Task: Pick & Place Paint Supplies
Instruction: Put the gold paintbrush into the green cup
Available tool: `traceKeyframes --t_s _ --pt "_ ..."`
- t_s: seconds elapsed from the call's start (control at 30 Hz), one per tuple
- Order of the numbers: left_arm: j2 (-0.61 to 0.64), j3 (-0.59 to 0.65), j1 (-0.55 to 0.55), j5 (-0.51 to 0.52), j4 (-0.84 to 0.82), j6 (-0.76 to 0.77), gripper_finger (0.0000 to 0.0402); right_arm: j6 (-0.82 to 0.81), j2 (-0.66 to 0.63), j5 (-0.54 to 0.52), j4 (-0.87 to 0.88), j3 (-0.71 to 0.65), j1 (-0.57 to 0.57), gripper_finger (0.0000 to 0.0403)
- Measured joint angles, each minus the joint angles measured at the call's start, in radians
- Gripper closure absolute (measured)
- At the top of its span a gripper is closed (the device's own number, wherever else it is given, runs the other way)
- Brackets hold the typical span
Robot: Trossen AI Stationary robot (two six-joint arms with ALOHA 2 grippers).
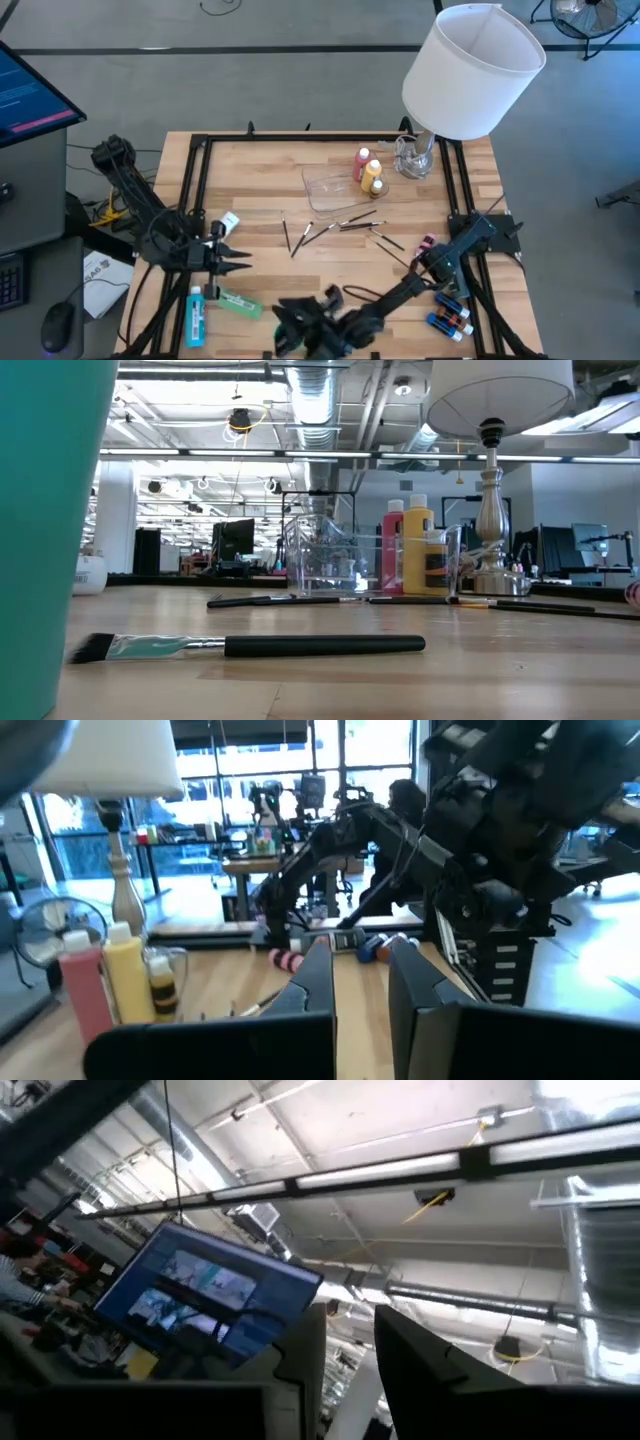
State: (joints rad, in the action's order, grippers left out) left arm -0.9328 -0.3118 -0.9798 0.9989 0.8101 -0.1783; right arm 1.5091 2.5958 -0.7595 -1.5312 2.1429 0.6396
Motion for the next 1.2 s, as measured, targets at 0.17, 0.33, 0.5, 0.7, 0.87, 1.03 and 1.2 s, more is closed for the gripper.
traceKeyframes --t_s 0.17,0.33,0.5,0.7,0.87,1.03,1.2 --pt "0.046 0.0 0.0 0.0 0.0 -0.053 0.0401 -0.301 -0.002 0.014 0.357 -0.003 -0.047 0.0321" --pt "0.077 0.0 0.009 0.005 0.0 -0.099 0.0401 -0.474 -0.022 0.075 0.699 -0.006 -0.073 0.0321" --pt "0.079 0.0 0.023 0.005 -0.004 -0.112 0.0401 -0.524 -0.11 0.077 0.773 -0.05 -0.095 0.0321" --pt "0.079 0.0 0.024 0.005 -0.01 -0.111 0.0401 -0.772 -0.288 0.217 0.974 -0.242 -0.136 0.0321" --pt "0.079 0.0 0.024 0.004 -0.01 -0.11 0.0401 -0.999 -0.461 0.369 0.992 -0.454 -0.192 0.0321" --pt "0.071 0.0 0.069 -0.003 -0.009 -0.104 0.0401 -1.101 -0.59 0.378 0.893 -0.638 -0.218 0.0321" --pt "0.017 0.0 0.196 -0.173 -0.008 -0.053 0.0401 -1.184 -0.687 0.37 0.846 -0.762 -0.23 0.0321"
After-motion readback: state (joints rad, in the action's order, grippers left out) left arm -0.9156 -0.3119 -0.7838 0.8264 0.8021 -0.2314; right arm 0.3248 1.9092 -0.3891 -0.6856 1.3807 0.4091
